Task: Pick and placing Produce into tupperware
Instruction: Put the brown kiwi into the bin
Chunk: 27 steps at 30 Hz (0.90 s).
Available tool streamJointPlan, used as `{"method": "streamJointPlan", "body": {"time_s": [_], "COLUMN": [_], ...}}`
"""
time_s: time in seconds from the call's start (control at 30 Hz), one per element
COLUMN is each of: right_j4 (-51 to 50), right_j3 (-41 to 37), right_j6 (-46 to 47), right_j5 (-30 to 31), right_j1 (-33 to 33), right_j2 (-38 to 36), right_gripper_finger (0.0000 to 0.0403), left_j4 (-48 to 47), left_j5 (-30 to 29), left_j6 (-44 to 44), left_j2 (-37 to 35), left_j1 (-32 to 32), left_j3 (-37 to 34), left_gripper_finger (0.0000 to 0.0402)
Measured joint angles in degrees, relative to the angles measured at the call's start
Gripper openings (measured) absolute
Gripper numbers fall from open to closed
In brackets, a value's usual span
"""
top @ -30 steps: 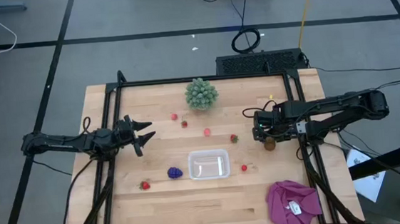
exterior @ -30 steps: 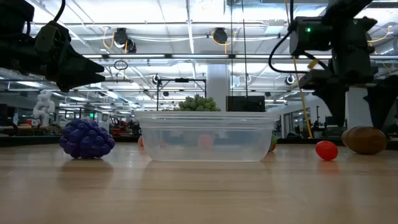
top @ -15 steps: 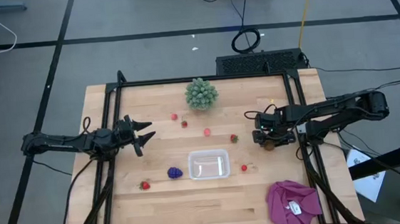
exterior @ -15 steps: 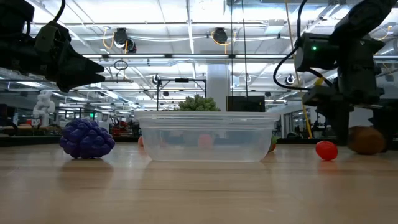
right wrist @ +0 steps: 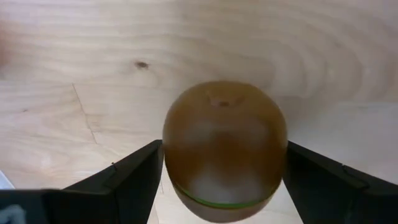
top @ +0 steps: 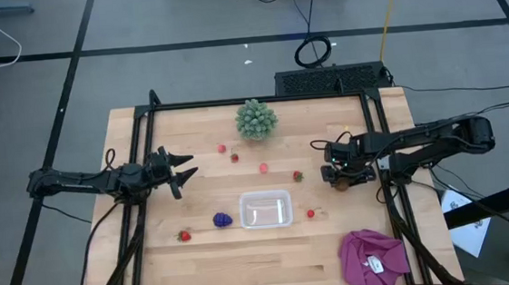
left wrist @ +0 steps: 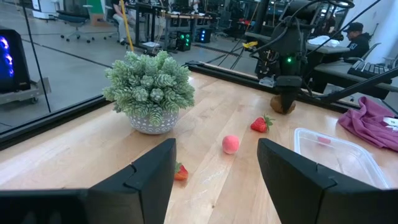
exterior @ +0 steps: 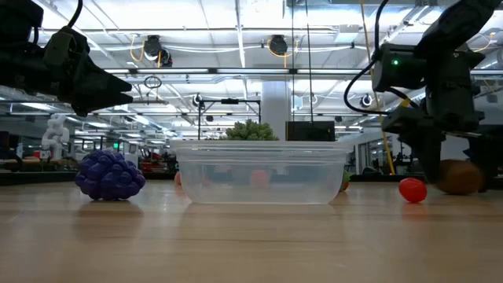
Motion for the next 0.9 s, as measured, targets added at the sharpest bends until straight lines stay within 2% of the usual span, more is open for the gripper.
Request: {"method": "streamJointPlan", "body": {"time_s": [0.33,0.77,0.9], "right_j4": [0.0,0.0,0.1], "right_j3": [0.0,0.0,0.0], "right_j6": [-2.9,-3.2,-3.3], "right_j5": [0.1,0.1,0.1], "right_j1": [-3.1,-3.3,-3.3], "right_j2": [0.0,0.0,0.0], "right_gripper_finger": [0.0302,0.0301,0.0288], "left_j4": [0.0,0.0,0.0], "left_j5": [0.0,0.0,0.0], "left_j6": [0.0,0.0,0.0], "left_j2": [0.0,0.0,0.0], "left_j1": [0.0,0.0,0.0], "left_j3": [0.0,0.0,0.0], "left_gripper_finger": [0.0230,0.0230,0.0230]}}
